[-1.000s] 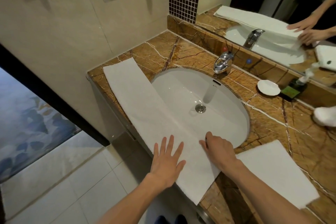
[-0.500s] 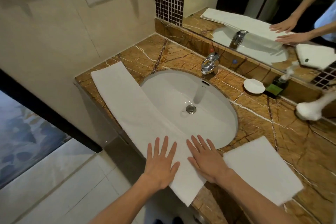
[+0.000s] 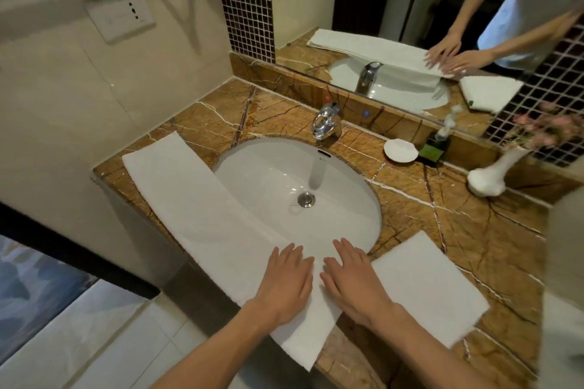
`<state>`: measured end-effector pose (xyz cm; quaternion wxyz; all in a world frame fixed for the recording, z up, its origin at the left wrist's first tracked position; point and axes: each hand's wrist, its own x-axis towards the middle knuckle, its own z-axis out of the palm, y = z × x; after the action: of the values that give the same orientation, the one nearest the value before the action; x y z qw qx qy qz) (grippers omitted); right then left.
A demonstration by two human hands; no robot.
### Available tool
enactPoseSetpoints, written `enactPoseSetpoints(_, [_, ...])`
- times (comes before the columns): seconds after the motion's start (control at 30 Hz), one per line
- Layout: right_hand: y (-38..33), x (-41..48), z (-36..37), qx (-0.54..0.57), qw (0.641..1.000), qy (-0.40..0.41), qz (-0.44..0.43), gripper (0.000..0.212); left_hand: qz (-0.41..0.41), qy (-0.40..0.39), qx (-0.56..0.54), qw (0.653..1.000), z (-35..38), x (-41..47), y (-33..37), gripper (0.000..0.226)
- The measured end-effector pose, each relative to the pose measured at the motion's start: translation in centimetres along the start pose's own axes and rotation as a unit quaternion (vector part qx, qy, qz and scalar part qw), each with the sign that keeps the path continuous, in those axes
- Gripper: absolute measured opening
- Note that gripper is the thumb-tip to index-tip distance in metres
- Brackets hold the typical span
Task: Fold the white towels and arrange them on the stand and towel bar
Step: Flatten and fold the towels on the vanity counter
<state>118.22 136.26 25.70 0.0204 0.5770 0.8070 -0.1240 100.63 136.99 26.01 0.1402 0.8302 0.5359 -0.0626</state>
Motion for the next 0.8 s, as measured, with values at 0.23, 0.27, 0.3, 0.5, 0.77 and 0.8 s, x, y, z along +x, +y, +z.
enactPoseSetpoints(0.23, [3.6,-4.4,-1.8,0.014,0.994,0.032,0.104,0.047,0.123,0.032,-0.022,0.992,-1.9,3.6,3.6,0.044])
enactPoseSetpoints(0.27, [3.8,-5.1,-1.9,0.017,0.992,0.028,0.125,0.046,0.142,0.034,-0.022,0.989,-2.1,4.1,4.1,0.044])
enactPoseSetpoints(0.3, [3.9,-5.7,-2.0,0.02,0.989,0.02,0.148,0.047,0.162,0.033,-0.022,0.986,-2.3,4.6,4.6,0.044])
enactPoseSetpoints(0.5, [3.4,-9.9,-1.5,0.054,0.955,-0.015,0.29,0.054,0.265,-0.012,-0.03,0.964,-1.9,6.4,7.1,0.039])
enactPoseSetpoints(0.77, [-0.1,-13.3,-0.2,0.062,0.912,-0.009,0.406,0.06,0.296,-0.081,-0.099,0.947,-0.4,6.6,7.4,0.047])
enactPoseSetpoints(0.8, [-0.3,-13.3,0.0,0.061,0.909,-0.005,0.413,0.059,0.285,-0.087,-0.12,0.947,-0.4,6.7,7.4,0.049])
